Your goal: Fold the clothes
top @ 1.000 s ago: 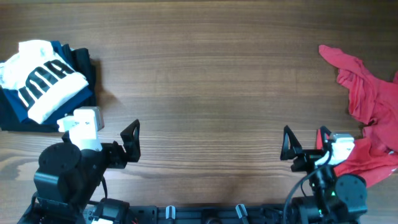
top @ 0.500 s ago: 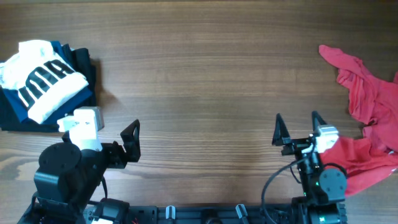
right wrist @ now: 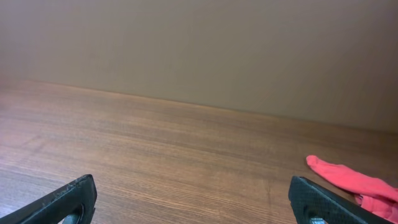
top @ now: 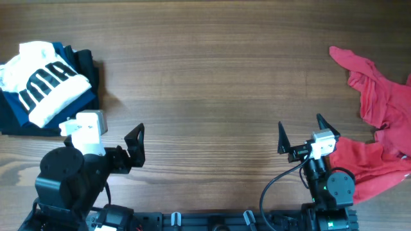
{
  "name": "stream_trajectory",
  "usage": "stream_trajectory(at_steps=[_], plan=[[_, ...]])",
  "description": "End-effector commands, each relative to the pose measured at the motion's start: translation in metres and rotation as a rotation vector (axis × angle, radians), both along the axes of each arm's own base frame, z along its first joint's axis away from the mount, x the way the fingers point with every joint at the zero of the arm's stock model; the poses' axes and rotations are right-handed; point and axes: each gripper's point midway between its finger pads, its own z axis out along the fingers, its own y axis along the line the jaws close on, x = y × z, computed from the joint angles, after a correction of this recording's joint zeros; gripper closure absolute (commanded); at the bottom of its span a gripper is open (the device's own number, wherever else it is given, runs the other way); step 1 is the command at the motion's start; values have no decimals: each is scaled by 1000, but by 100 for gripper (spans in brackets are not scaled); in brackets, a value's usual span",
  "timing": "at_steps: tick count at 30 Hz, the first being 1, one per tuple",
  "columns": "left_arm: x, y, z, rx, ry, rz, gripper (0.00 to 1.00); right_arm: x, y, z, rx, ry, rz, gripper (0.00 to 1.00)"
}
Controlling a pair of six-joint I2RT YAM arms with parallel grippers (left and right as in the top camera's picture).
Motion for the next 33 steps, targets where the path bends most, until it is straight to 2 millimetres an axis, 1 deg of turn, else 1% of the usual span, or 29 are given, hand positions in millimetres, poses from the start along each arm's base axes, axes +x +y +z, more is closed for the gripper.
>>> stream_trajectory(at_steps=[1, 31, 32, 33], plan=[[0, 2, -1, 0, -1, 16, 0, -1, 2, 4, -20, -22, 14, 0], [-1, 3, -1, -1, -6, 17, 0, -1, 2, 4, -19, -21, 14, 0], [-2, 4, 1, -3, -12, 21, 0, -1, 2, 4, -19, -21, 14, 0], [-3, 10, 0, 26, -17, 41, 0, -1, 2, 4, -19, -21, 14, 0]])
